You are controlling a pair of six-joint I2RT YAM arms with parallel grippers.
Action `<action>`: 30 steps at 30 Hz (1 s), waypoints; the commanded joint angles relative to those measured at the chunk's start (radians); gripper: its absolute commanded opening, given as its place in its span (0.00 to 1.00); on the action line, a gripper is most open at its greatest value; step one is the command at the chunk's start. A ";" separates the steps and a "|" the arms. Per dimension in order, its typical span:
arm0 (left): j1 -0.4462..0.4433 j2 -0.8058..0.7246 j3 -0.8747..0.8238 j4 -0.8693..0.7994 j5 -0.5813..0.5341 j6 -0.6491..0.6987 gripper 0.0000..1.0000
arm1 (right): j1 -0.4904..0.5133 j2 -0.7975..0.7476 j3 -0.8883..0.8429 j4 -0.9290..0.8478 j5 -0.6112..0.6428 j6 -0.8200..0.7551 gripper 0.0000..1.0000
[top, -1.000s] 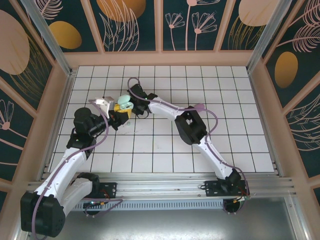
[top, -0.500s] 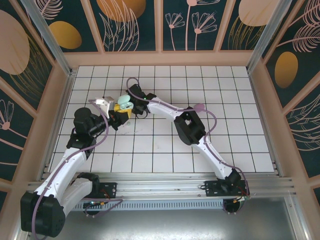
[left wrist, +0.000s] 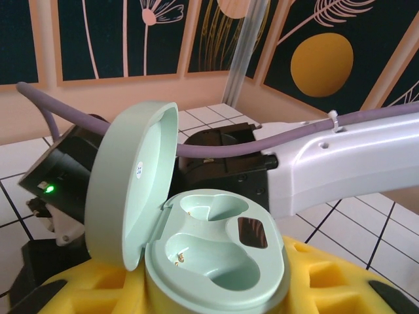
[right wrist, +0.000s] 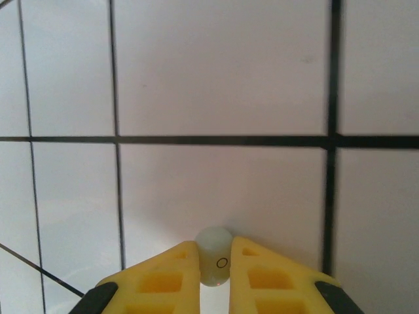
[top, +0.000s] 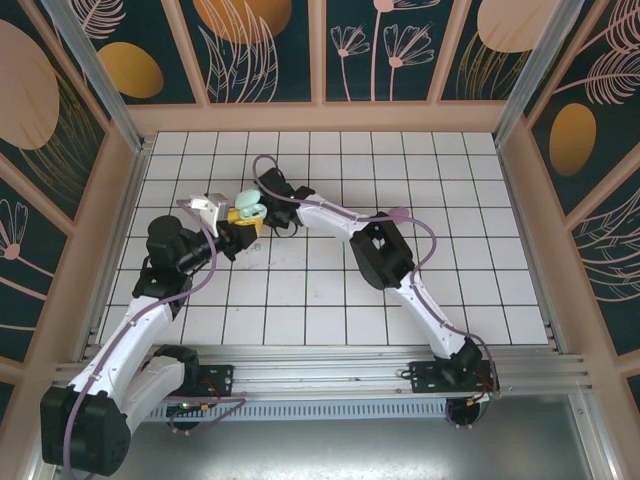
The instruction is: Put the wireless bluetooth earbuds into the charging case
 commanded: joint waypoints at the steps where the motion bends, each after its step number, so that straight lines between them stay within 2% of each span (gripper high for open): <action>1: 0.008 -0.020 0.012 0.027 0.033 0.025 0.22 | -0.038 -0.120 -0.156 -0.026 0.014 -0.057 0.12; 7: 0.008 -0.001 0.006 0.054 0.058 0.026 0.22 | -0.096 -0.320 -0.468 0.067 0.004 -0.075 0.10; 14: -0.008 0.047 -0.001 0.147 0.070 0.004 0.21 | -0.161 -0.550 -0.720 0.090 0.011 -0.120 0.10; 20: -0.124 0.160 0.065 0.113 0.006 0.095 0.21 | -0.208 -0.712 -0.851 0.061 0.006 -0.155 0.09; 30: -0.241 0.373 0.120 0.237 -0.041 0.107 0.21 | -0.224 -0.971 -0.977 -0.052 0.033 -0.189 0.09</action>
